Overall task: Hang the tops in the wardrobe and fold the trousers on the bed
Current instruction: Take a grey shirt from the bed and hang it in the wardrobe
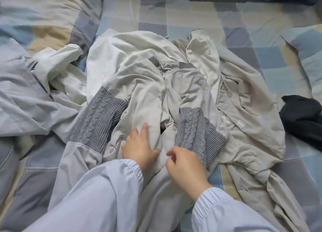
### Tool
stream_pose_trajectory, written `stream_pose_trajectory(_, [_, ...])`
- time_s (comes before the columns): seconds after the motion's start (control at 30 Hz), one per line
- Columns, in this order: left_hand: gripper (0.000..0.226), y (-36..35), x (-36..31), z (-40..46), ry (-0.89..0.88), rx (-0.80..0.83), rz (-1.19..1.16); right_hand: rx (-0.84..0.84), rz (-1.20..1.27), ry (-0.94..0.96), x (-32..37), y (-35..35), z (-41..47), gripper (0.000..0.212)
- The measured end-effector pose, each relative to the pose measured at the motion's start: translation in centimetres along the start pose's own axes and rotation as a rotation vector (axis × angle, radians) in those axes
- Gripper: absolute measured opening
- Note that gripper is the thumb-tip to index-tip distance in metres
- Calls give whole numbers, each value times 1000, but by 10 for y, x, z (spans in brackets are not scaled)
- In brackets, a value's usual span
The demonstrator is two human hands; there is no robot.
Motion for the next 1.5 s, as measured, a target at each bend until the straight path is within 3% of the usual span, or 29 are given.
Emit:
stream_pose_trajectory(0.1, [63, 12, 14, 12, 53, -32, -92, 68, 66, 23, 2, -6, 2, 28])
stream_pose_trajectory(0.17, [46, 26, 22, 4, -25, 8, -228, 40, 281, -78, 2, -3, 9, 28])
stream_pose_trajectory(0.23, [42, 40, 26, -23, -170, 338, -361, 34, 652, -247, 5, 4, 19, 43])
stream_pose_trajectory(0.3, [45, 56, 31, -63, -323, 694, -283, 135, 964, -422, 14, 3, 26, 60])
stream_pose_trajectory(0.37, [50, 70, 39, -94, -423, 918, -84, 244, 1093, -514, 24, -2, 23, 49])
stream_pose_trajectory(0.47, [56, 93, 40, -106, -426, 1071, 31, 58, 1104, -488, 40, 4, 11, 15])
stream_pose_trajectory(0.5, [50, 105, 35, -103, -352, 1019, -39, -24, 1071, -434, 48, 12, 7, 18])
stream_pose_trajectory(0.53, [41, 119, 28, -96, -250, 854, -173, -89, 988, -346, 58, 25, 1, 24])
stream_pose_trajectory(0.6, [23, 157, 10, -82, -92, 268, -467, -177, 794, -152, 80, 53, -15, 33])
stream_pose_trajectory(0.63, [17, 175, -3, -80, -65, 48, -553, -174, 706, -59, 92, 68, -27, 35])
stream_pose_trajectory(0.67, [26, 191, -19, -80, -72, -29, -592, -140, 611, 32, 103, 81, -40, 40])
stream_pose_trajectory(0.73, [59, 214, -50, -86, -122, 112, -525, -78, 408, 198, 121, 104, -70, 43])
stream_pose_trajectory(0.8, [69, 228, -71, -100, -134, 317, -200, -24, 161, 338, 128, 120, -102, 36])
stream_pose_trajectory(0.87, [39, 234, -77, -121, -173, 428, 145, 48, 52, 509, 125, 131, -134, 24])
stream_pose_trajectory(0.9, [22, 234, -76, -131, -189, 462, 185, 76, 148, 539, 123, 138, -150, 13])
stream_pose_trajectory(0.93, [12, 234, -73, -140, -180, 494, 87, 90, 285, 527, 118, 143, -162, 2])
stream_pose_trajectory(1.03, [11, 258, -74, -166, -105, 521, -507, -139, 593, 280, 98, 171, -182, 13])
stream_pose_trajectory(1.1, [12, 291, -82, -186, -77, 464, -793, -365, 525, 105, 85, 198, -188, 17])
stream_pose_trajectory(1.17, [11, 331, -97, -214, -98, 463, -972, -472, 289, -16, 81, 227, -191, 39])
stream_pose_trajectory(1.23, [7, 370, -118, -250, -216, 546, -1028, -453, 107, -22, 88, 248, -196, 34])
stream_pose_trajectory(1.33, [23, 427, -143, -307, -489, 648, -991, -489, 200, -127, 92, 282, -219, 9])
stream_pose_trajectory(1.4, [46, 464, -146, -338, -617, 638, -1015, -535, 300, -228, 86, 306, -244, 12])
stream_pose_trajectory(1.5, [40, 512, -138, -367, -738, 560, -1097, -624, 312, -373, 74, 343, -288, 17])
Point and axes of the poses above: each hand's wrist, its own z-axis towards the middle knuckle, its own y-axis out of the back of the hand, x = y × z, the point moved 2 cm from there along z, towards the middle knuckle, and after that the axes turned 1 degree about y, right-handed, at the moved point
